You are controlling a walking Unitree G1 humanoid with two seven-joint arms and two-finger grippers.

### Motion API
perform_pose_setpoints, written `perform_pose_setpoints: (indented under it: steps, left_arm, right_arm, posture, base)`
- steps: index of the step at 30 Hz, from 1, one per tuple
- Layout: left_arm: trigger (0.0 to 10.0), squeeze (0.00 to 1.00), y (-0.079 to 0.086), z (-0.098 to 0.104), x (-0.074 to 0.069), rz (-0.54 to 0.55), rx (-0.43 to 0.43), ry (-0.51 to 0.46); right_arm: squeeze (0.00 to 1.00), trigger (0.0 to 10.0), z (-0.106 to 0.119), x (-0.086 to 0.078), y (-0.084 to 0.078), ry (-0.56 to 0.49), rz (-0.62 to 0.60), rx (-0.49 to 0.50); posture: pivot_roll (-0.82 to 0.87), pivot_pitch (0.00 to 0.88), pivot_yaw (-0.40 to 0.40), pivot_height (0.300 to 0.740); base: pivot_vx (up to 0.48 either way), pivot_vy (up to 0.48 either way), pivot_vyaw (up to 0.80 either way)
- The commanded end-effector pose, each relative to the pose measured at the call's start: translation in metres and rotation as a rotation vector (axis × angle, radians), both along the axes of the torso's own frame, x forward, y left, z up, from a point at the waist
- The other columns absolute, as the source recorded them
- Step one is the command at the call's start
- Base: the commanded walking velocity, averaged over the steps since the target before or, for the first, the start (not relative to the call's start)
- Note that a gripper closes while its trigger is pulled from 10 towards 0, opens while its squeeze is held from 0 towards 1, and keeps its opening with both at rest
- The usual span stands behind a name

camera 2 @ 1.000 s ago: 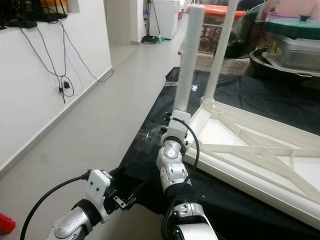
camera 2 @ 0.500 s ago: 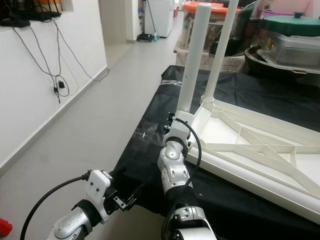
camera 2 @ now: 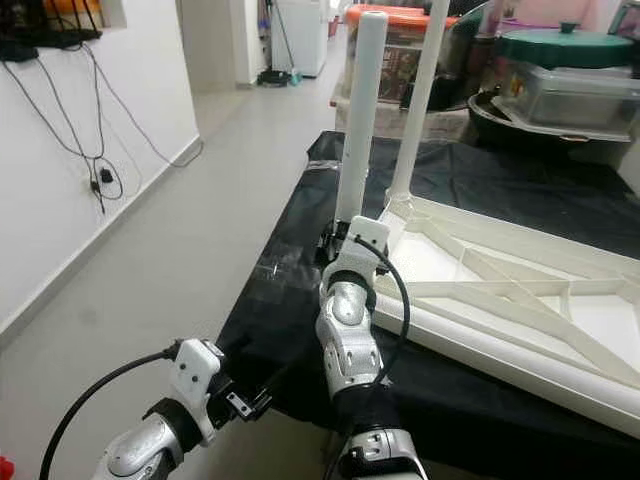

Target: Building children table

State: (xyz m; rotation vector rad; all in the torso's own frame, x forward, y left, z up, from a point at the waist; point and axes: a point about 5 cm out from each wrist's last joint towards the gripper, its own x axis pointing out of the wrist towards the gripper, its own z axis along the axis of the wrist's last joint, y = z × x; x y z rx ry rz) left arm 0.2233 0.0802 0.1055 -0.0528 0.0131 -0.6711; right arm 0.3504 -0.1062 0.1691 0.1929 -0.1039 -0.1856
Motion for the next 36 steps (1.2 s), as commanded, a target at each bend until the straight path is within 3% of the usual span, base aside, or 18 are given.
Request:
perform_pose_setpoints:
  steps: [1, 4, 12, 14, 18, 28, 36]
  left_arm:
    - [10.0, 0.0, 0.001, -0.006, 0.001, 0.001, 0.001, 0.031]
    - [10.0, 0.0, 0.001, -0.005, 0.002, 0.001, 0.0, 0.03]
    - [10.0, 0.0, 0.002, -0.006, 0.004, 0.005, 0.008, 0.029]
    - [10.0, 0.0, 0.003, -0.006, 0.005, 0.011, 0.011, 0.028]
    - [10.0, 0.0, 0.008, -0.008, 0.009, 0.077, 0.022, 0.044]
    - [10.0, 0.0, 0.014, -0.011, 0.014, 0.168, 0.054, 0.062]
    - [10.0, 0.0, 0.014, -0.014, 0.016, 0.177, 0.083, 0.077]
  right_arm:
    - [0.0, 10.0, -0.013, -0.008, 0.018, 0.048, 0.063, 0.062]
    - [0.0, 10.0, -0.019, -0.019, 0.016, 0.041, 0.176, 0.043]
    - [0.0, 10.0, -0.031, -0.037, 0.006, 0.048, 0.277, 0.017]
    - [0.0, 10.0, -0.036, -0.045, -0.002, 0.052, 0.299, -0.041]
    - [0.0, 10.0, -0.043, -0.056, -0.015, 0.057, 0.254, -0.141]
    - [0.0, 10.0, -0.053, -0.074, -0.021, 0.071, 0.21, -0.152]
    - [0.0, 10.0, -0.053, -0.075, -0.024, 0.085, 0.214, -0.144]
  posture:
    - [0.02, 0.0, -0.027, 0.74]
    - [0.02, 0.0, -0.017, 0.74]
    - [0.02, 0.0, -0.024, 0.74]
    - [0.02, 0.0, -0.027, 0.74]
    - [0.02, 0.0, -0.027, 0.74]
    - [0.01, 0.0, -0.025, 0.74]
    - [0.01, 0.0, -0.027, 0.74]
  base:
    - [0.0, 0.0, 0.0]
    - [0.0, 0.0, 0.0]
    - [0.0, 0.0, 0.0]
    - [0.0, 0.0, 0.0]
    - [0.0, 0.0, 0.0]
    - [0.0, 0.0, 0.0]
    - [0.0, -0.414, 0.0]
